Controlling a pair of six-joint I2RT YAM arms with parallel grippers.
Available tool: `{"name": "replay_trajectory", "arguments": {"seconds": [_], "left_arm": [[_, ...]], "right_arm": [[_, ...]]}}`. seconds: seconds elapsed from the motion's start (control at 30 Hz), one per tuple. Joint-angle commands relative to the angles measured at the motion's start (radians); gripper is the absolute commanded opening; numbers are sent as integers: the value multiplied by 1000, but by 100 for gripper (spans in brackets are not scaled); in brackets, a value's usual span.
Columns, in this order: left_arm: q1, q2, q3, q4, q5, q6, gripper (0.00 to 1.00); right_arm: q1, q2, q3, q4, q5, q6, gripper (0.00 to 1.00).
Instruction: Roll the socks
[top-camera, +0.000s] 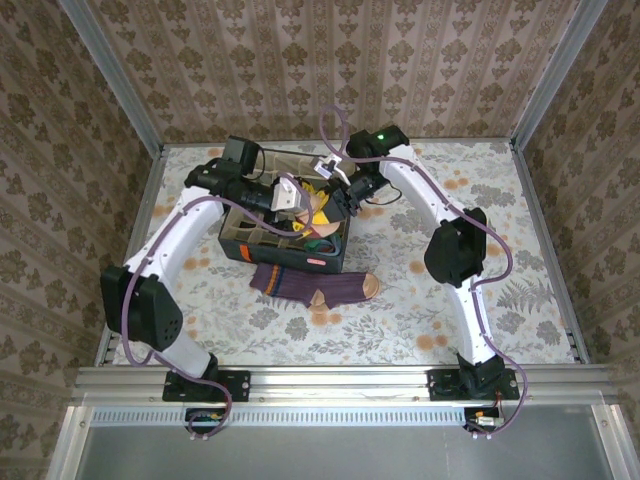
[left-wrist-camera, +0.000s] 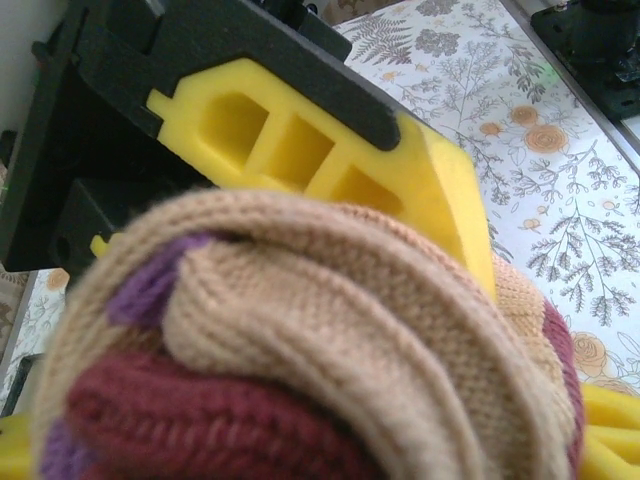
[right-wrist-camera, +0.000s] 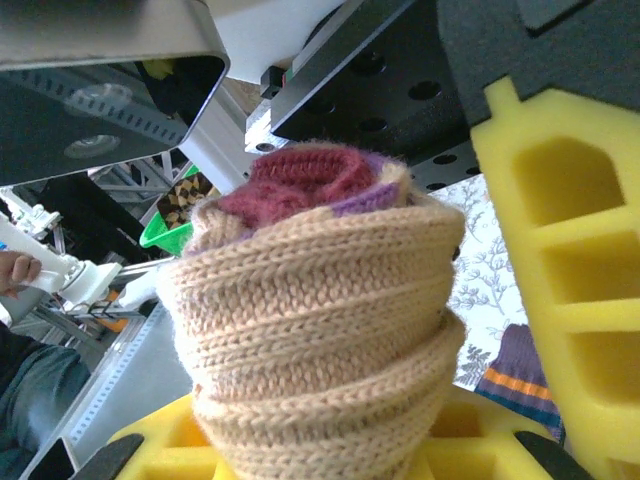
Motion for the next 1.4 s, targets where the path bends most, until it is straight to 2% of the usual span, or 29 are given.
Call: {"name": "replay_trajectory", "arguments": {"seconds": [0.0, 0.2, 0.57, 0.67, 0.83, 1.0, 1.1, 1.2, 1.37], "left_arm": [[-27, -47, 1, 68, 56, 2, 72], [-37, -48, -10, 85, 59, -16, 80], [-38, -167, -167, 323, -12, -82, 86], [-69, -197, -212, 382, -15, -106, 86], [-93, -166, -186, 284, 8, -67, 83], [-110, -139, -182, 216, -8, -30, 84], [-121, -139, -191, 214, -17, -24, 84], [-130, -142, -186, 213, -18, -28, 78], [-146, -141, -191, 214, -42, -15, 76]], "right_arm": [[9, 17, 29, -105, 7, -28, 0], [11, 17, 26, -111, 25, -23, 0], [9, -67, -77, -30, 111, 47, 0], [9, -101, -110, 5, 144, 82, 0], [9, -162, -169, 81, 169, 141, 0], [13, -162, -146, 24, 139, 120, 0], [17, -166, -144, 2, 138, 110, 0], [20, -164, -144, 1, 139, 114, 0], [20, -163, -134, -10, 83, 93, 0]]}}
